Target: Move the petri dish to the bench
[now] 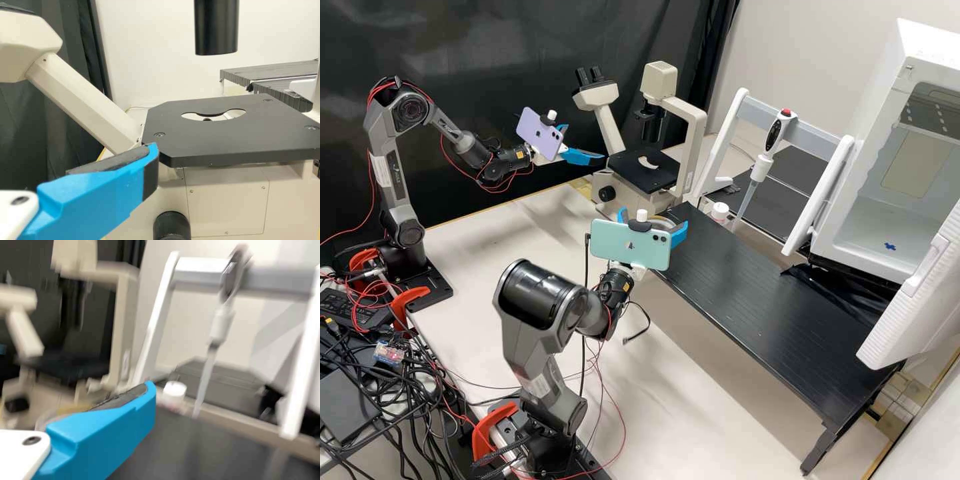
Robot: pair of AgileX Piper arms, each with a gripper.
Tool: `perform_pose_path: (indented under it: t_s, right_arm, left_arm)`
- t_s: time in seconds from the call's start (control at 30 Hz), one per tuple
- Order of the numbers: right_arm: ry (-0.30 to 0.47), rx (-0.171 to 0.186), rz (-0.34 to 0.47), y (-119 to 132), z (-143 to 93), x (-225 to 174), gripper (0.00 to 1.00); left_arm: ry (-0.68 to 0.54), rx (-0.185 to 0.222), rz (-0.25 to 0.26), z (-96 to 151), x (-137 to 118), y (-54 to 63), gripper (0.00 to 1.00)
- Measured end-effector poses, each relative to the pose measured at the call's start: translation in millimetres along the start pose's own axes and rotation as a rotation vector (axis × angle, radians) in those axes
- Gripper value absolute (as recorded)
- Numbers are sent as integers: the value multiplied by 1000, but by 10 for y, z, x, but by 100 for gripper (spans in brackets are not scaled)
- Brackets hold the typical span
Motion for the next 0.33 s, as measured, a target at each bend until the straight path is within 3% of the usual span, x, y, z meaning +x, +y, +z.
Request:
perform_pose_path:
  t_s: [0.17,0.33]
  right_arm:
    - [19,47,145,168,-94,-148,100]
    - [-8,79,177,196,-76,-180,100]
  left_arm:
    - [0,0,0,0,0,0,100]
    - [0,0,0,0,0,0,100]
